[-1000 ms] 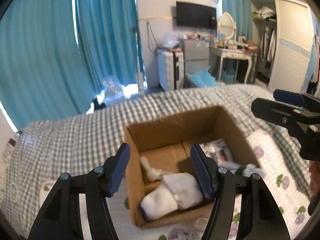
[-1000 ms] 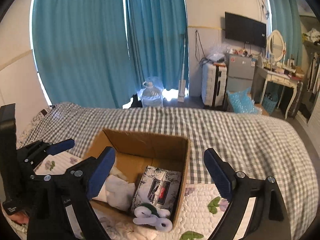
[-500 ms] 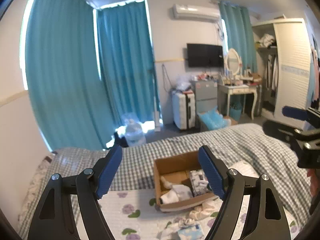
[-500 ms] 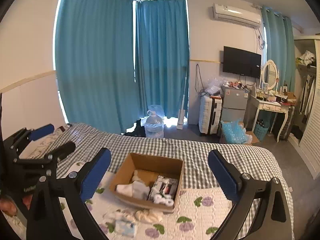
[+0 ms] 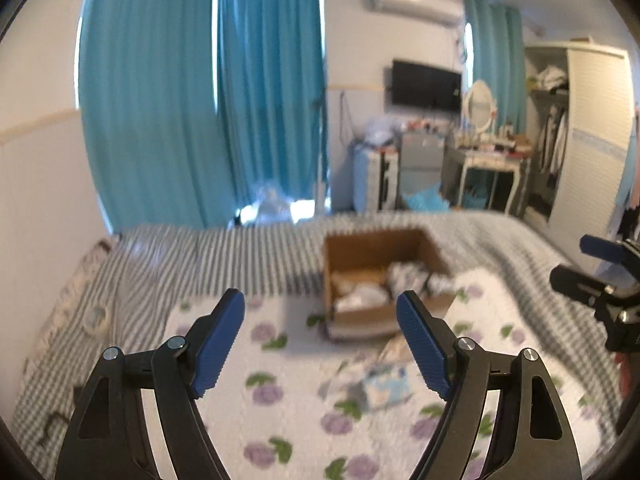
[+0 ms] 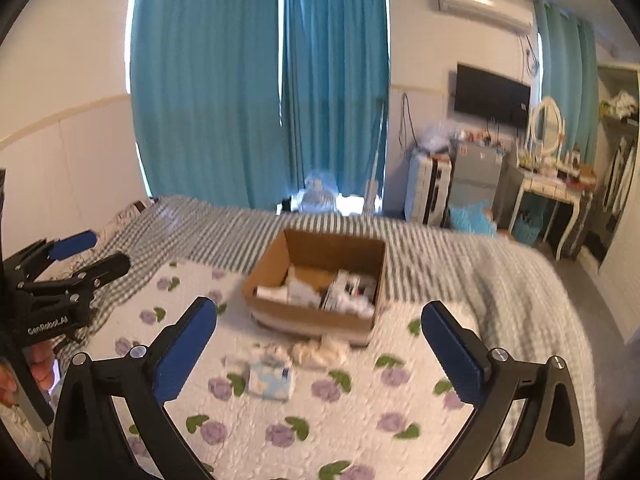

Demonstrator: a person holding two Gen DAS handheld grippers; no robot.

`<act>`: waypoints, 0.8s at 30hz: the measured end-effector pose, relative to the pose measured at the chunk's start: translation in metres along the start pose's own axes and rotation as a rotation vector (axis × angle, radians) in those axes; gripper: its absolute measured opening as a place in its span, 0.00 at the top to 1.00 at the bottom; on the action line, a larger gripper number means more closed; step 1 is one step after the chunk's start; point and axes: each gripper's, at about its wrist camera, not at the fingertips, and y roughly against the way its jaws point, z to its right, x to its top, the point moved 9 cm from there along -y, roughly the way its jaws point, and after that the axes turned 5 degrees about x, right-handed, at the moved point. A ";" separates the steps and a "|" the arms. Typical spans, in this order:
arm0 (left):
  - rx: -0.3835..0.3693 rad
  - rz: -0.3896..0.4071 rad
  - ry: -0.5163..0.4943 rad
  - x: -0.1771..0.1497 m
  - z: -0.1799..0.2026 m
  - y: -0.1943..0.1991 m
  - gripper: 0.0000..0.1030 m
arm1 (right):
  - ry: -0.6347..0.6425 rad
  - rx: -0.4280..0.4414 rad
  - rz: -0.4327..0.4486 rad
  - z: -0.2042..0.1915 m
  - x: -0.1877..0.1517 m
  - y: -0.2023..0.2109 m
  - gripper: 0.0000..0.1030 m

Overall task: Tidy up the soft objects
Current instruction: 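Move both tools back from the box to the remaining pile, then grasp the blue floral tissue pack with the right tool while the left grasps a white cloth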

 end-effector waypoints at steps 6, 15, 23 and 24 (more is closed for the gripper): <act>-0.006 -0.103 -0.107 -0.065 -0.004 -0.045 0.23 | -0.058 -0.012 -0.086 -0.012 -0.053 -0.065 0.00; -0.089 -0.237 -0.147 -0.135 -0.001 -0.113 0.23 | -0.089 -0.004 -0.290 -0.030 -0.134 -0.177 0.00; -0.113 -0.278 -0.219 -0.165 -0.003 -0.159 0.23 | -0.097 0.017 -0.408 -0.048 -0.180 -0.241 0.05; -0.117 -0.279 -0.230 -0.167 -0.003 -0.163 0.23 | -0.097 0.017 -0.420 -0.049 -0.185 -0.246 0.06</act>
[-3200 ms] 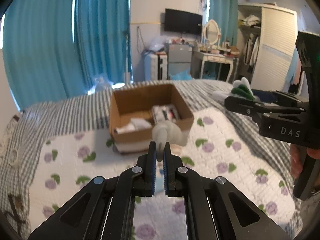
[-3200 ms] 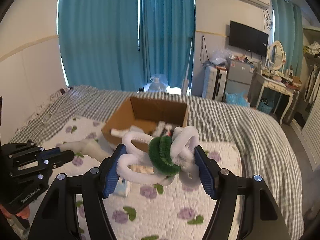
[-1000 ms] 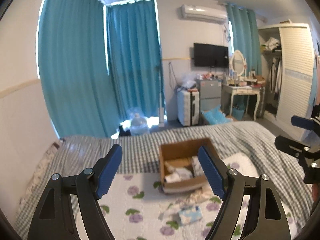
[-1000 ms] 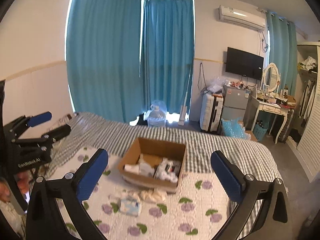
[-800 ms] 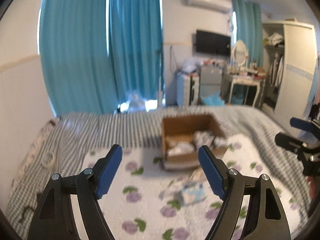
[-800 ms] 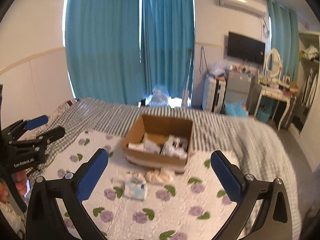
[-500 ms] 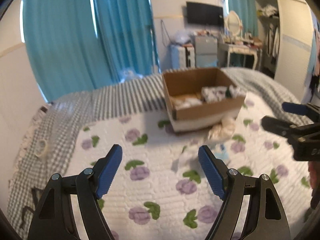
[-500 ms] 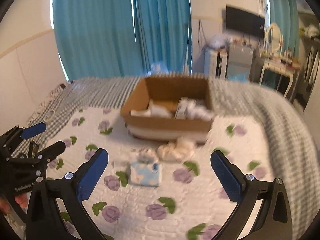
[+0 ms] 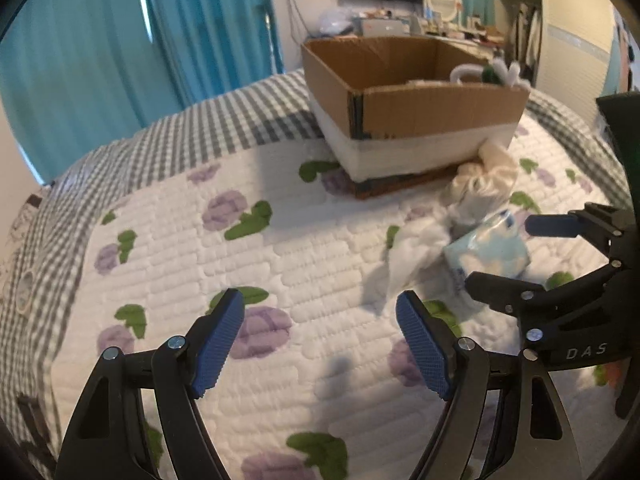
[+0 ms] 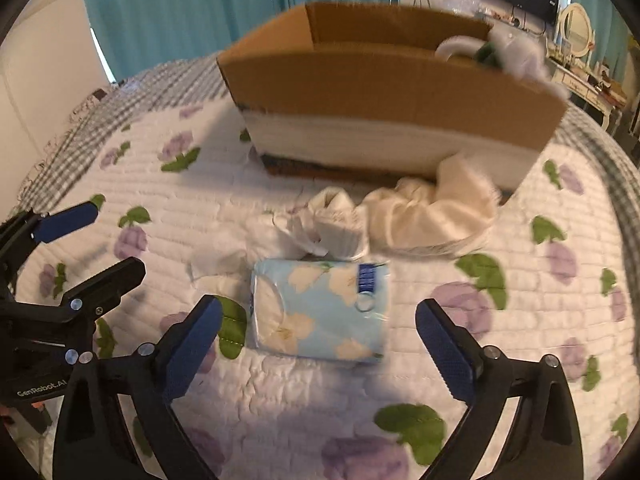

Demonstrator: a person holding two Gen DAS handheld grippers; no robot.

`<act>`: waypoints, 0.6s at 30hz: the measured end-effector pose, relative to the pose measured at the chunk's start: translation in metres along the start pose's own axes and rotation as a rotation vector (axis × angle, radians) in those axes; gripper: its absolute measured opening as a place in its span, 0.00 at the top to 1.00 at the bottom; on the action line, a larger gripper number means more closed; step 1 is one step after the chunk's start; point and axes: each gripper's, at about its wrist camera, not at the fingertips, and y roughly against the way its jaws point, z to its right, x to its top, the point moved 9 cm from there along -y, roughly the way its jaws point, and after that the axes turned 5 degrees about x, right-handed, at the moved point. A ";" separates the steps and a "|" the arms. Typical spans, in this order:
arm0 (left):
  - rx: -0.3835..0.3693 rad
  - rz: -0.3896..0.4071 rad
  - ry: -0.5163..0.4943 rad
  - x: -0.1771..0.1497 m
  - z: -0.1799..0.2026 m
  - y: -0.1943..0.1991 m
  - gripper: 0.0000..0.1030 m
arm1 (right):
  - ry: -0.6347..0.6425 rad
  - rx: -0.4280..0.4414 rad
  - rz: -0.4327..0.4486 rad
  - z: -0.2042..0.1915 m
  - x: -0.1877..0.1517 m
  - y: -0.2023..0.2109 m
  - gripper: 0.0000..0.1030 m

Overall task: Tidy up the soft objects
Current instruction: 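Grasp the blue floral tissue pack with the right tool while the left grasps a white cloth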

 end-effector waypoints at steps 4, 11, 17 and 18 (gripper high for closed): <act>-0.012 -0.003 -0.029 -0.004 0.004 -0.014 0.23 | 0.019 -0.021 -0.050 0.001 -0.007 -0.019 0.30; -0.101 -0.018 -0.046 0.002 0.032 -0.017 0.23 | -0.049 0.009 0.024 0.027 0.002 0.021 0.31; -0.148 0.012 -0.132 0.018 0.074 -0.025 0.23 | -0.082 -0.097 0.104 0.085 0.017 0.057 0.31; -0.150 0.012 -0.139 0.019 0.078 -0.028 0.23 | -0.099 -0.099 0.104 0.092 0.016 0.056 0.30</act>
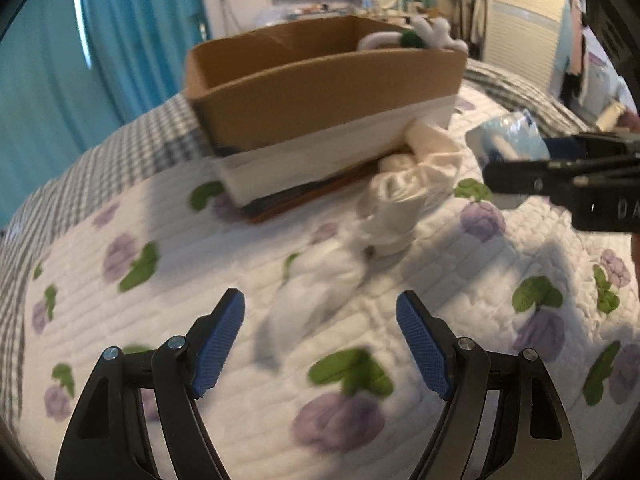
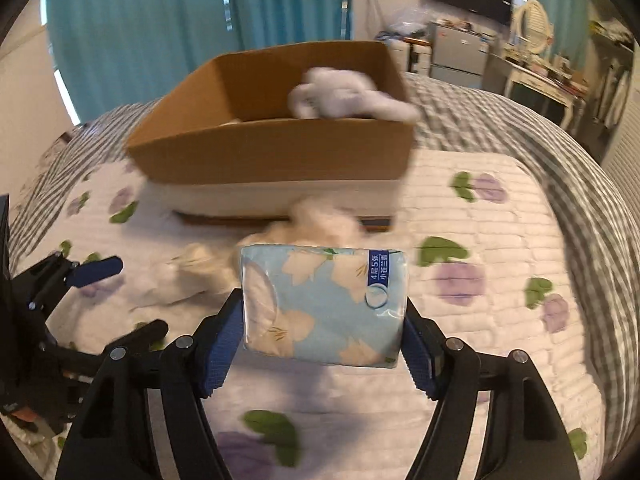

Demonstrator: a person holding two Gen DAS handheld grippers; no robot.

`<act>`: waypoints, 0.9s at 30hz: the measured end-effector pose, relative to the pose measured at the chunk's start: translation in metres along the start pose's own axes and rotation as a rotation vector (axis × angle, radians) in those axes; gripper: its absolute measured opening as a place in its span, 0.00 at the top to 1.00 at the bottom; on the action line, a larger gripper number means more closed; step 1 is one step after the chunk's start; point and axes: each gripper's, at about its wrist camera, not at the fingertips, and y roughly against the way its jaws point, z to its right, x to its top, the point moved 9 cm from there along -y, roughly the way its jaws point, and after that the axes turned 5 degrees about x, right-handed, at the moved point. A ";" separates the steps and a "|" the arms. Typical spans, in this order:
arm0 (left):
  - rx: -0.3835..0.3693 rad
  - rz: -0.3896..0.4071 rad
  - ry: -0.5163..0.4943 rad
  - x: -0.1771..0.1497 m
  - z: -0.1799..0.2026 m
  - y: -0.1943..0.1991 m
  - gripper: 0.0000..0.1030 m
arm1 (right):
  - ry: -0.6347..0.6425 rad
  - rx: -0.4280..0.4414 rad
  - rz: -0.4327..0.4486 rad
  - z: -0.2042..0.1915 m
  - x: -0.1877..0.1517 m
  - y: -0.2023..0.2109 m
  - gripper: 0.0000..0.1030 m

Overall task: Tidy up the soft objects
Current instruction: 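Grasp the blue floral tissue pack with the right tool while the left grasps a white cloth, then carry the tissue pack and cloth over the box and open both tools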

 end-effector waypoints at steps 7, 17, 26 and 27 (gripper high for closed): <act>-0.001 -0.029 0.043 0.006 -0.007 -0.029 0.30 | -0.035 0.026 -0.035 0.014 -0.005 -0.017 0.30; -0.049 -0.049 0.068 0.004 -0.004 -0.018 0.62 | -0.020 0.082 -0.024 0.004 0.000 -0.013 0.30; 0.008 -0.009 0.111 0.018 -0.013 0.033 0.62 | -0.059 0.119 0.061 0.002 0.001 0.045 0.30; 0.014 -0.001 0.118 0.021 -0.013 0.041 0.62 | -0.060 0.123 0.069 0.001 0.001 0.051 0.30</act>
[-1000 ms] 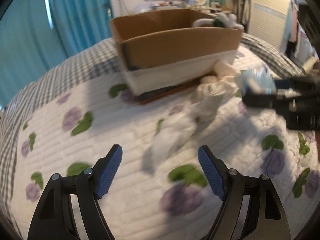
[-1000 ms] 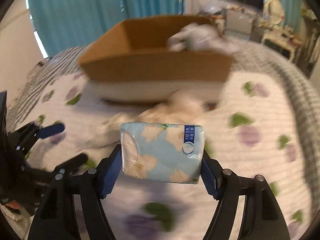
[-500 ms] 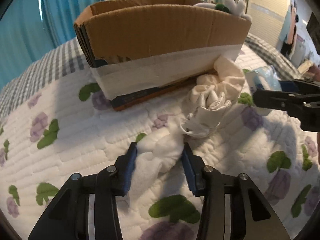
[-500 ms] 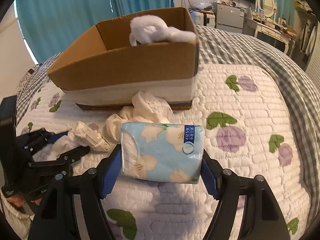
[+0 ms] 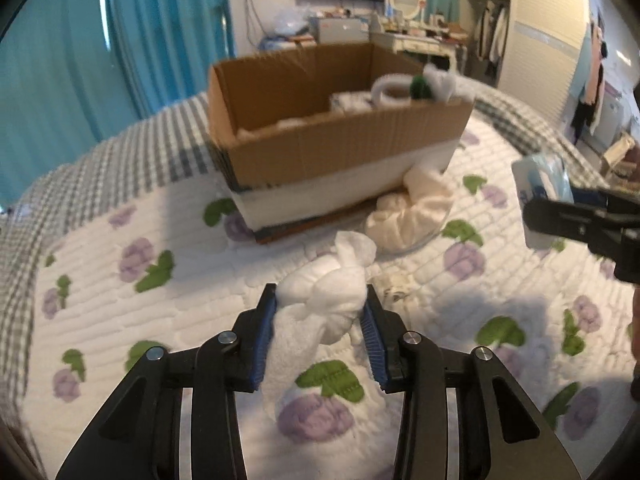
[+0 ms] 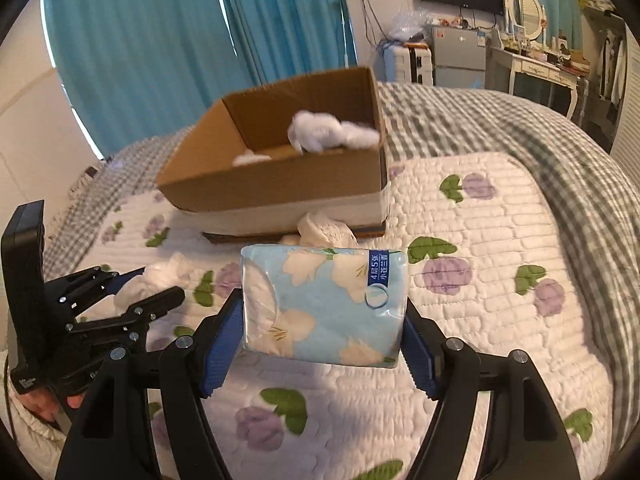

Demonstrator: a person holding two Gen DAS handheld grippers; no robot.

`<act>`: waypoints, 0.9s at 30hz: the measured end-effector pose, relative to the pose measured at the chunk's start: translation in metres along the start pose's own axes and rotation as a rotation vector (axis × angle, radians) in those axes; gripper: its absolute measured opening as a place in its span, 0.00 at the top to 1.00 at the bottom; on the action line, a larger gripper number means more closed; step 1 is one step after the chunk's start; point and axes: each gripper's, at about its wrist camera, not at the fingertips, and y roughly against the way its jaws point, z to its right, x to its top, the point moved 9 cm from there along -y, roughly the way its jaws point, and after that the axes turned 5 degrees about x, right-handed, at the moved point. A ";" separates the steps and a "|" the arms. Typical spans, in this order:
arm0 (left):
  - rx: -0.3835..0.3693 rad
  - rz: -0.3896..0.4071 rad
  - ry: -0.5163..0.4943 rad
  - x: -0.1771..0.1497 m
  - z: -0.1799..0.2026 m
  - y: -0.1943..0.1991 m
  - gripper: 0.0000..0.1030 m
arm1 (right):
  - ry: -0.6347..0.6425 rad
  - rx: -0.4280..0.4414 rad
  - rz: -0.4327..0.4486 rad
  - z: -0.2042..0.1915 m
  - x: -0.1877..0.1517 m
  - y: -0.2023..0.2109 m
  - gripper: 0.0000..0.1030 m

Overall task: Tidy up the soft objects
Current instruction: 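Carry the tissue pack and cloth over the box and open both tools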

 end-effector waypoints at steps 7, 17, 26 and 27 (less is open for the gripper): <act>0.040 0.092 -0.003 0.027 0.007 0.068 0.62 | 0.034 0.026 0.070 -0.019 0.008 0.056 0.30; 0.116 0.231 0.017 0.064 0.021 0.147 0.62 | 0.170 0.051 0.215 -0.054 0.055 0.152 0.30; 0.137 0.292 0.100 0.103 0.015 0.170 0.62 | 0.210 0.039 0.276 -0.059 0.120 0.181 0.30; 0.136 0.293 0.108 0.108 0.014 0.170 0.62 | 0.217 0.028 0.280 -0.059 0.128 0.181 0.30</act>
